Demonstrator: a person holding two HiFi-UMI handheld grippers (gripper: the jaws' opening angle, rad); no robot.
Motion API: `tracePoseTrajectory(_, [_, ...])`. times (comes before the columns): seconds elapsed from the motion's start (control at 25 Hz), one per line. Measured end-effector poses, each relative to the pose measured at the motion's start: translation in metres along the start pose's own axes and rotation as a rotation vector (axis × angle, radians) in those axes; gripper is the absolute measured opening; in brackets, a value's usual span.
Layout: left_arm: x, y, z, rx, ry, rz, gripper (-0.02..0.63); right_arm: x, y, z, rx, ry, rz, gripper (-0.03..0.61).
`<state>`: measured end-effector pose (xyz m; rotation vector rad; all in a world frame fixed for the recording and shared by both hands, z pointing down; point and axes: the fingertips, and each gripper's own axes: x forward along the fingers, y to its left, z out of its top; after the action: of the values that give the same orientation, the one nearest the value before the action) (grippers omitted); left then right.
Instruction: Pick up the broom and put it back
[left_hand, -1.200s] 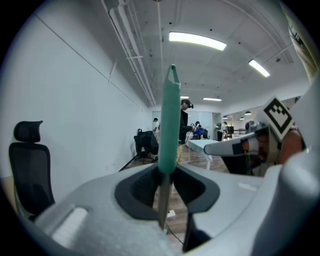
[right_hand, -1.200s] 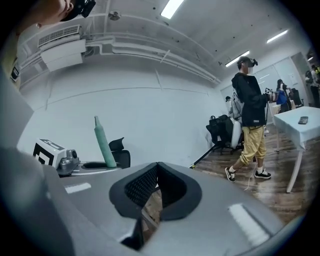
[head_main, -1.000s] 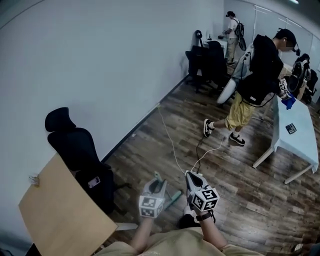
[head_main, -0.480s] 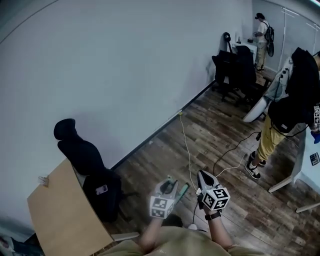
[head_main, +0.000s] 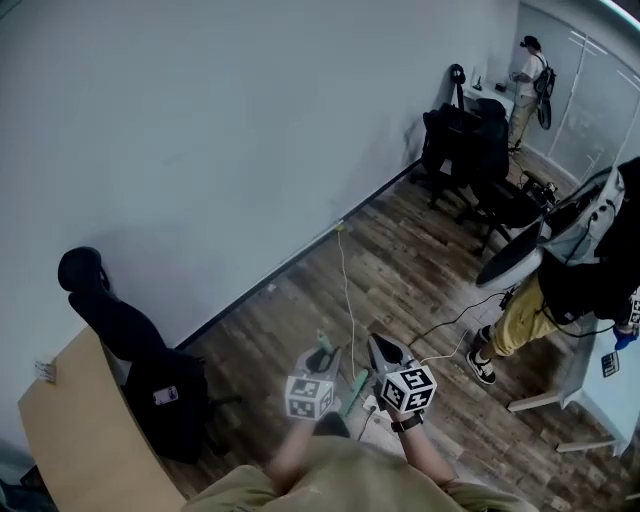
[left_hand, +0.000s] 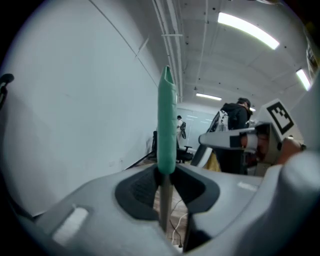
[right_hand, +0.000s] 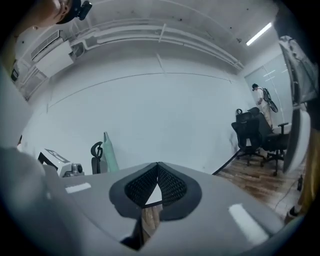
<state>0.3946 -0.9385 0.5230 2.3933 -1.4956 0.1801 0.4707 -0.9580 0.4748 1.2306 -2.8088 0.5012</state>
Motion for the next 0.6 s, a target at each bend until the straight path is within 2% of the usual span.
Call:
tracePoseTrajectory(0.12, [0.025, 0.049, 0.026, 0.001, -0.011, 0.004, 0.086, 0.070, -0.003, 0.035, -0.055, -0.015, 0.030, 0.006])
tracePoseTrajectory(0.24, [0.041, 0.104, 0.053, 0.012, -0.061, 0.021, 0.086, 0.137, -0.008, 0.054, -0.057, -0.021, 0.045, 0.006])
tracePoseTrajectory(0.36, [0.049, 0.158, 0.070, 0.004, -0.114, 0.055, 0.089, 0.186, 0.002, 0.055, -0.058, -0.014, 0.075, 0.006])
tracePoseTrajectory(0.48, [0.059, 0.192, 0.080, -0.005, -0.114, 0.118, 0.091, 0.218, 0.005, 0.051, -0.089, 0.034, 0.128, 0.006])
tracePoseTrajectory(0.6, [0.070, 0.220, 0.085, -0.024, -0.112, 0.169, 0.092, 0.255, -0.001, 0.050, -0.074, 0.065, 0.178, 0.006])
